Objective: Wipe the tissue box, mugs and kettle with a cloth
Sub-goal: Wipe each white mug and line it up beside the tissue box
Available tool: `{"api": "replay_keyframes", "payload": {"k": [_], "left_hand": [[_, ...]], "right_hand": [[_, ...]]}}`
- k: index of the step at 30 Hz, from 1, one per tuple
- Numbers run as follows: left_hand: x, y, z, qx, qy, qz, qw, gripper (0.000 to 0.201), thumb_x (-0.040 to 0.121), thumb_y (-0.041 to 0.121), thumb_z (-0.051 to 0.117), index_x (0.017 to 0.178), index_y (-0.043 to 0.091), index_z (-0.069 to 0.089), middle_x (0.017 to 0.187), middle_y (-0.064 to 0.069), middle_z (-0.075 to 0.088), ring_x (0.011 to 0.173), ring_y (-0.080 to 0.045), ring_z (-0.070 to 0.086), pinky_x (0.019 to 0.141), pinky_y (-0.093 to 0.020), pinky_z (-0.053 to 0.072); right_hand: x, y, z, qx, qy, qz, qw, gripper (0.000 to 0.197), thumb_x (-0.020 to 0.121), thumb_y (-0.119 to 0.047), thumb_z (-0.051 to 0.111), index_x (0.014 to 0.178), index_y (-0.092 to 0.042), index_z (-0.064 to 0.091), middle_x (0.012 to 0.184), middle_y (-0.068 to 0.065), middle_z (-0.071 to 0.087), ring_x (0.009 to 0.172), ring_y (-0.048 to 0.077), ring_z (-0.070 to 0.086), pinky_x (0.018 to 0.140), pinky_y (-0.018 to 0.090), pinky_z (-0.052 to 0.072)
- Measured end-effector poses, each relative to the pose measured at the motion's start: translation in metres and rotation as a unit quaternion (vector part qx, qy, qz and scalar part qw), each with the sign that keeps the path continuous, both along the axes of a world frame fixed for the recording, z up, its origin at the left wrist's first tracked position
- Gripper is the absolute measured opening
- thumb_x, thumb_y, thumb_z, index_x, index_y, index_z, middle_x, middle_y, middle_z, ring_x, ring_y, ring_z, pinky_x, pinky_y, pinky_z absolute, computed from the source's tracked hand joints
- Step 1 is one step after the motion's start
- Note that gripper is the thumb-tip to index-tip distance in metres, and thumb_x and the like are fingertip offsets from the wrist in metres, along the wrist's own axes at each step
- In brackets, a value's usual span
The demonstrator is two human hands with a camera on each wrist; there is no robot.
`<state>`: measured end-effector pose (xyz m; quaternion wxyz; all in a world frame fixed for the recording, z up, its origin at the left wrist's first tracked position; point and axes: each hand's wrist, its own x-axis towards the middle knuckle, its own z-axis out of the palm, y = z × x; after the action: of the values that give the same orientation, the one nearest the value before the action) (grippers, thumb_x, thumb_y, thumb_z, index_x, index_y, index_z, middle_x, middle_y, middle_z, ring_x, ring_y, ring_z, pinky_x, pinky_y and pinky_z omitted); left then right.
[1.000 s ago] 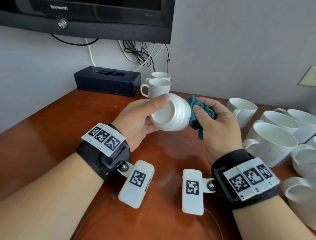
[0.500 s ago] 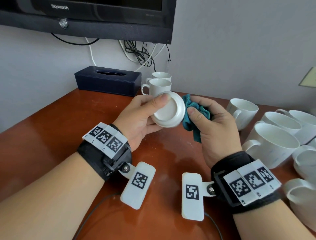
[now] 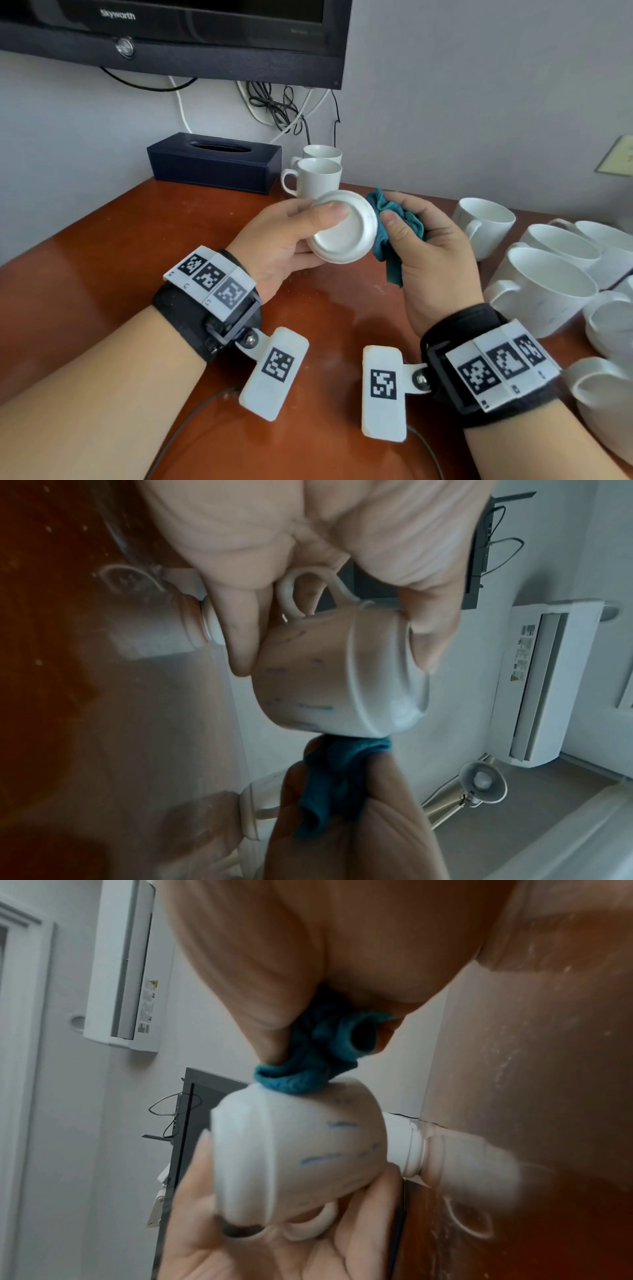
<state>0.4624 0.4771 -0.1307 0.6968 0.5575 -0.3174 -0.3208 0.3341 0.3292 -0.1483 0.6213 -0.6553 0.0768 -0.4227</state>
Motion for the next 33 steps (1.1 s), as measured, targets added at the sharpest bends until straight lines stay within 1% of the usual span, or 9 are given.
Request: {"api": "replay_keyframes", "payload": {"k": [5,8,10,18,21,23,25,30,33], "left_hand": [[-0.002,0.001,0.0,-0.04,0.037,-0.035,0.998,0.076,0.068,0.052,0.09,0.132,0.017,0.07,0.135,-0.013,0.069,0.126,-0.032,0.066,0.104,-0.051,0.054],[-0.002,0.002,0.001,-0.076,0.066,-0.048,0.994,0.093,0.065,0.054,0.091,0.144,0.016,0.059,0.144,-0.014,0.063,0.134,-0.036,0.059,0.111,-0.06,0.047],[-0.001,0.001,0.002,-0.096,0.089,-0.046,0.99,0.099,0.065,0.053,0.092,0.149,0.017,0.053,0.146,-0.014,0.061,0.134,-0.037,0.059,0.113,-0.062,0.044],[0.002,0.002,0.003,-0.067,0.07,-0.06,0.993,0.104,0.059,0.064,0.091,0.148,0.022,0.055,0.143,-0.012,0.064,0.131,-0.036,0.062,0.115,-0.06,0.043],[0.003,0.003,0.004,-0.056,0.034,-0.052,0.996,0.097,0.058,0.066,0.091,0.14,0.022,0.063,0.142,-0.013,0.064,0.135,-0.036,0.058,0.119,-0.062,0.037],[0.005,0.005,0.006,-0.052,0.001,-0.059,0.997,0.087,0.06,0.065,0.09,0.132,0.021,0.07,0.139,-0.013,0.066,0.131,-0.033,0.06,0.119,-0.059,0.037],[0.006,0.007,0.007,-0.045,-0.032,-0.074,0.996,0.083,0.062,0.062,0.089,0.131,0.018,0.071,0.138,-0.014,0.067,0.128,-0.032,0.061,0.114,-0.05,0.044],[0.01,0.008,0.008,-0.012,-0.071,-0.074,0.995,0.102,0.055,0.054,0.097,0.138,0.006,0.062,0.137,-0.018,0.065,0.125,-0.032,0.065,0.102,-0.038,0.056],[0.01,0.008,0.008,-0.004,-0.08,-0.069,0.994,0.083,0.062,0.039,0.088,0.134,0.007,0.063,0.132,-0.018,0.068,0.111,-0.022,0.07,0.09,-0.03,0.058]], "right_hand": [[0.001,-0.006,-0.004,0.018,0.033,-0.059,0.998,0.016,0.099,-0.022,0.067,0.111,-0.025,0.077,0.095,0.0,0.074,0.076,0.014,0.063,0.061,0.026,0.048],[0.002,-0.004,-0.005,0.048,0.037,-0.061,0.996,0.015,0.098,-0.027,0.066,0.108,-0.027,0.078,0.093,0.002,0.075,0.079,0.018,0.065,0.064,0.032,0.049],[0.002,0.0,-0.004,0.081,0.031,-0.037,0.995,0.016,0.103,-0.023,0.063,0.108,-0.023,0.078,0.087,0.006,0.072,0.073,0.022,0.061,0.059,0.033,0.048],[0.001,0.007,0.002,0.121,0.02,-0.005,0.992,0.017,0.105,-0.015,0.058,0.105,-0.015,0.075,0.071,0.007,0.063,0.057,0.017,0.052,0.047,0.028,0.039],[0.001,0.008,0.004,0.13,0.011,-0.006,0.991,0.016,0.104,-0.013,0.059,0.105,-0.013,0.075,0.075,0.005,0.067,0.06,0.015,0.056,0.048,0.028,0.043],[0.0,0.009,0.005,0.132,0.011,-0.009,0.991,0.015,0.104,-0.013,0.06,0.104,-0.014,0.075,0.078,0.005,0.068,0.063,0.014,0.058,0.05,0.028,0.046],[-0.001,0.009,0.004,0.132,0.011,-0.014,0.991,0.015,0.103,-0.014,0.061,0.103,-0.016,0.076,0.078,0.004,0.069,0.063,0.013,0.059,0.048,0.028,0.045],[-0.002,0.007,0.008,0.138,-0.008,-0.018,0.99,0.013,0.103,-0.011,0.062,0.104,-0.015,0.074,0.085,0.0,0.075,0.072,0.011,0.068,0.055,0.026,0.053],[-0.002,0.004,0.007,0.13,-0.016,-0.021,0.991,0.013,0.102,-0.009,0.062,0.104,-0.014,0.074,0.087,0.001,0.075,0.075,0.012,0.068,0.062,0.024,0.054]]}}
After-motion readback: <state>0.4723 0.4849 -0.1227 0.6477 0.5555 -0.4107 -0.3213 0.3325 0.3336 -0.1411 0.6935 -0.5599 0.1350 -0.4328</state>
